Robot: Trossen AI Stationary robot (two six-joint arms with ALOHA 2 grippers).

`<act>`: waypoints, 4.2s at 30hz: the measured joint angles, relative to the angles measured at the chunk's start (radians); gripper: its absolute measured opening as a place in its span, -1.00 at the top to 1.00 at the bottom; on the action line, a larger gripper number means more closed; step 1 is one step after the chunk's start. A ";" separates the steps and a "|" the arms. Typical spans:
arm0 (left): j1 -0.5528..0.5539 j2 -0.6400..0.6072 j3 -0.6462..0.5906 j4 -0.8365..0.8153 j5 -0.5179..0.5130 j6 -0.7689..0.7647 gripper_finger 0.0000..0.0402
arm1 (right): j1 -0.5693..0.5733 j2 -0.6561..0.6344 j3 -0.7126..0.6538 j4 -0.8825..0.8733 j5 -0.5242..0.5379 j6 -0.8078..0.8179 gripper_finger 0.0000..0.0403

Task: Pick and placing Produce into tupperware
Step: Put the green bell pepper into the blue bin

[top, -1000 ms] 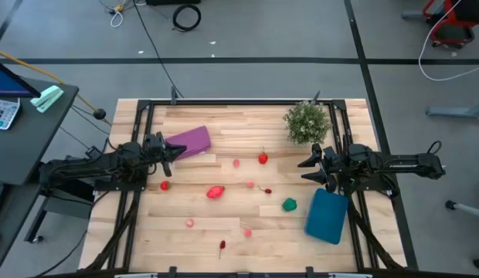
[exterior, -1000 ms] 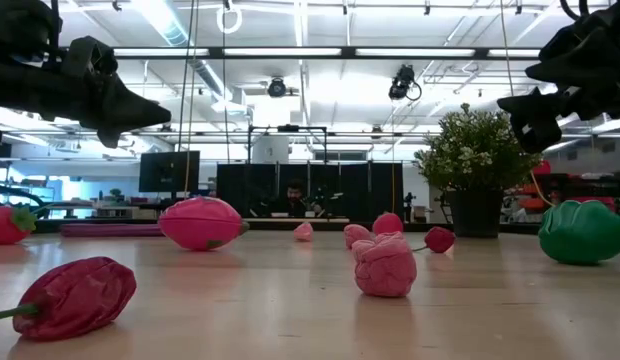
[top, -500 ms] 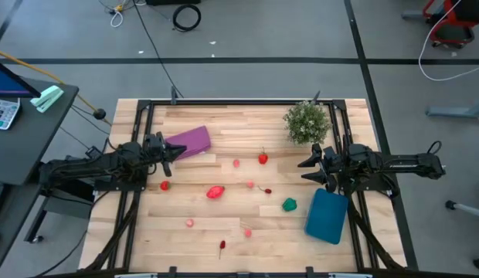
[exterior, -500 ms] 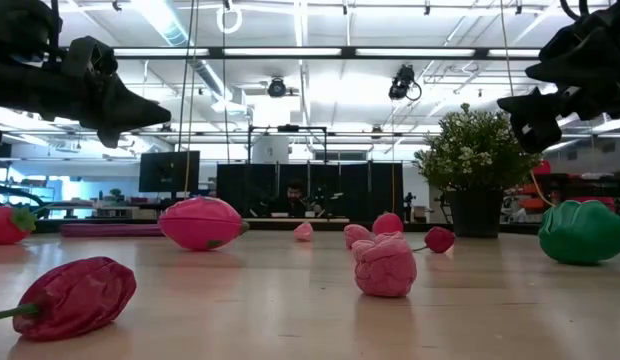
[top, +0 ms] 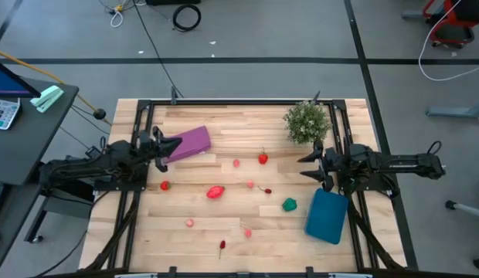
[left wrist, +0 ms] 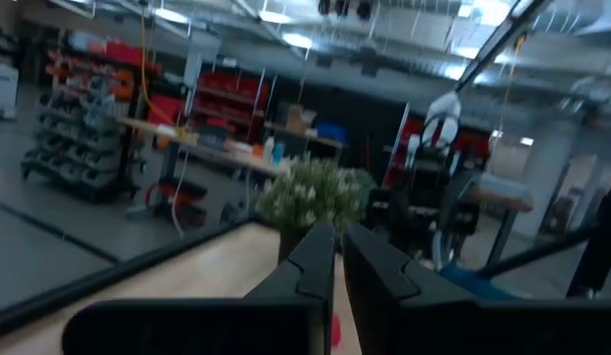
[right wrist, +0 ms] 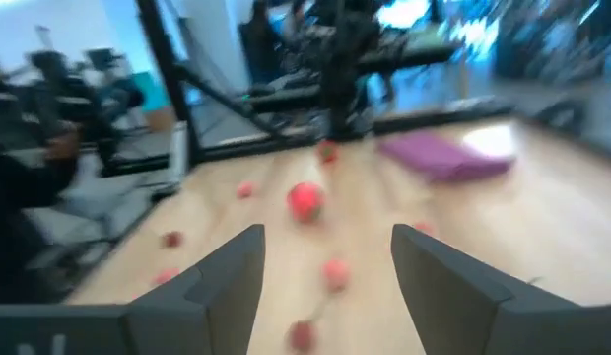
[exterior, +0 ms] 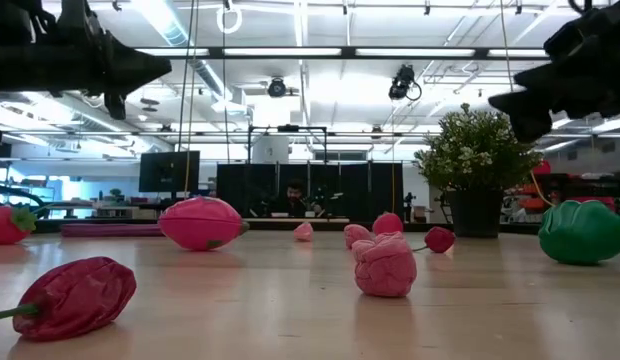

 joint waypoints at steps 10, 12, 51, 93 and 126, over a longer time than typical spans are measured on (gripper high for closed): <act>0.000 0.001 0.000 0.001 0.000 0.231 0.85 | 0.000 0.001 0.002 0.326 0.045 -0.155 -0.14; 0.000 0.001 0.000 0.002 0.000 0.233 0.83 | 0.000 0.002 0.002 0.424 0.042 -0.096 -0.14; 0.000 0.001 0.142 0.048 -0.134 0.756 0.19 | 0.037 1.287 1.264 -1.045 0.157 0.251 -0.14; 0.000 0.001 0.144 0.024 -0.132 0.748 0.00 | 0.368 1.757 1.269 -1.172 0.034 0.167 -0.47; 0.000 0.001 0.144 0.024 -0.133 0.750 0.04 | 0.387 1.790 1.136 -1.043 -0.026 0.180 -0.27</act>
